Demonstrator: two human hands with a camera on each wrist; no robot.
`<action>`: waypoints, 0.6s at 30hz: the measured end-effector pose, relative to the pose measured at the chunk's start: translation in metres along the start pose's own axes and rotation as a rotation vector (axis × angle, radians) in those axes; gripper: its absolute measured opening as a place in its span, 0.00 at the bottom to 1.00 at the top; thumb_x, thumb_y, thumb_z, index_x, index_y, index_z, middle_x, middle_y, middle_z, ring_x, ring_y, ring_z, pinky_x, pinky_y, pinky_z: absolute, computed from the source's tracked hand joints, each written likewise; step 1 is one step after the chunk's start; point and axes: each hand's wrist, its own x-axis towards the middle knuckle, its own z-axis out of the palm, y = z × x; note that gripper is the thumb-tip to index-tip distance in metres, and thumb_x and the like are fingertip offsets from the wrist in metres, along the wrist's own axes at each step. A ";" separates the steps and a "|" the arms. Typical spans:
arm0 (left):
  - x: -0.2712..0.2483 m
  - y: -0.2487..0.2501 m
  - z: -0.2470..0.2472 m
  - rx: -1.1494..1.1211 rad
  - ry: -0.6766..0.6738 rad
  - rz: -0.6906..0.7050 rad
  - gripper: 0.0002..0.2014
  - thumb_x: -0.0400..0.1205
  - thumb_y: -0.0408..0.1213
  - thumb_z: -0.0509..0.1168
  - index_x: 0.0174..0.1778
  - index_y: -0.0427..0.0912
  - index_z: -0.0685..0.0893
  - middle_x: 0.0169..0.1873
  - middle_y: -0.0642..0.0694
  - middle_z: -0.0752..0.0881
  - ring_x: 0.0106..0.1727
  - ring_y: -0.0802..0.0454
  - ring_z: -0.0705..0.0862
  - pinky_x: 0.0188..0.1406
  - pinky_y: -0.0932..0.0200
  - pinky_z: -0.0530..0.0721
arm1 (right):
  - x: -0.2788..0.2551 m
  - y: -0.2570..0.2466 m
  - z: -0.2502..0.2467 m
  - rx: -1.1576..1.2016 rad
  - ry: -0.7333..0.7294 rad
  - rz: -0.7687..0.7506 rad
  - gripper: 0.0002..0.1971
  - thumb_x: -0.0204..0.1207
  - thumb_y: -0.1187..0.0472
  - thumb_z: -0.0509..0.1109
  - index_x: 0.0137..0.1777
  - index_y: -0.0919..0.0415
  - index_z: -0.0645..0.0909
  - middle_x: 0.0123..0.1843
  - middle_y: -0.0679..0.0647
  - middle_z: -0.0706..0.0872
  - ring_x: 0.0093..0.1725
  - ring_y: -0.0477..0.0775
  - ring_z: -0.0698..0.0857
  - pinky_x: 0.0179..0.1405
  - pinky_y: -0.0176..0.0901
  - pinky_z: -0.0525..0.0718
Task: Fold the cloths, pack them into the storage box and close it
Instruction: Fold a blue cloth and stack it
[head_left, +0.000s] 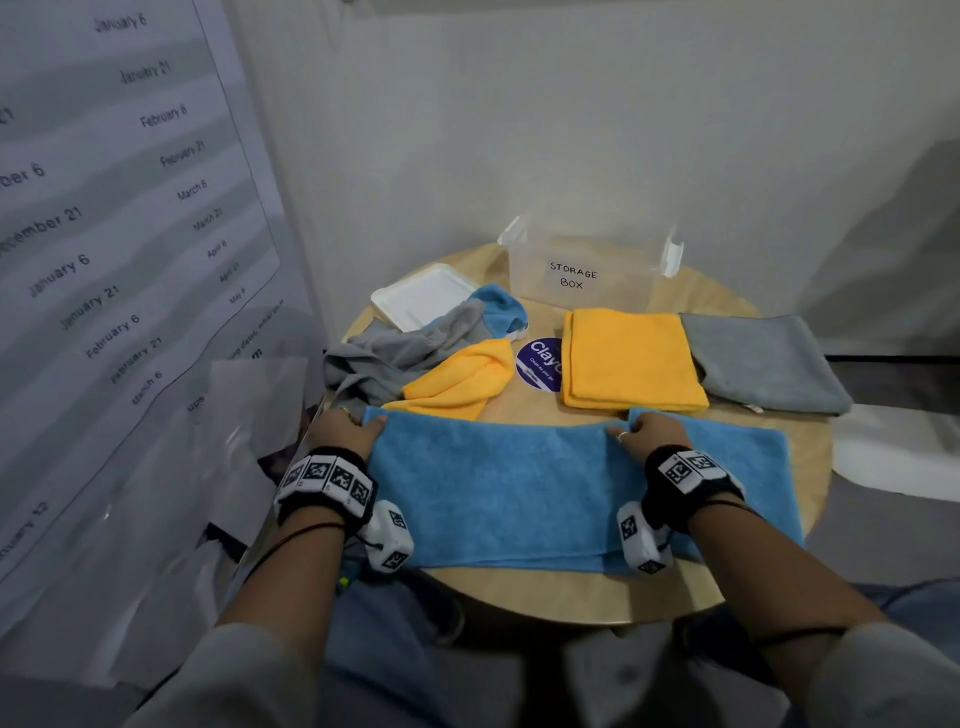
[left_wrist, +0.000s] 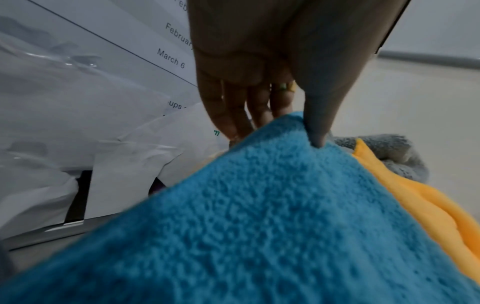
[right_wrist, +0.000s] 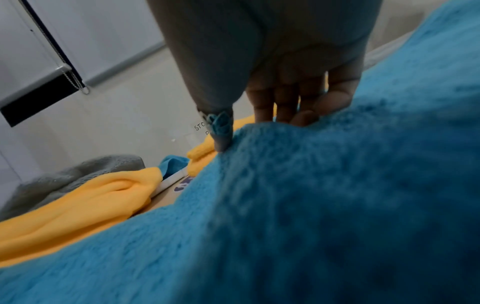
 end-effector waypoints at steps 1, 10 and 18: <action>0.000 0.002 0.001 -0.056 0.046 0.003 0.16 0.75 0.46 0.73 0.40 0.33 0.84 0.42 0.34 0.87 0.49 0.35 0.85 0.46 0.54 0.79 | 0.000 -0.001 -0.001 0.019 0.002 -0.006 0.21 0.78 0.49 0.67 0.28 0.58 0.69 0.29 0.52 0.72 0.41 0.58 0.76 0.36 0.42 0.70; -0.006 -0.005 0.005 -0.125 0.058 -0.086 0.22 0.71 0.48 0.76 0.25 0.37 0.75 0.27 0.41 0.79 0.36 0.41 0.81 0.37 0.55 0.74 | 0.000 0.000 -0.001 0.402 -0.065 -0.052 0.11 0.74 0.68 0.72 0.54 0.73 0.83 0.48 0.64 0.84 0.54 0.62 0.83 0.52 0.48 0.78; -0.011 -0.005 -0.012 0.004 0.183 0.054 0.16 0.72 0.41 0.76 0.31 0.29 0.84 0.29 0.38 0.82 0.31 0.45 0.77 0.35 0.57 0.69 | -0.015 -0.001 -0.011 0.739 -0.096 -0.089 0.10 0.78 0.74 0.65 0.57 0.68 0.81 0.45 0.58 0.84 0.49 0.57 0.81 0.52 0.52 0.80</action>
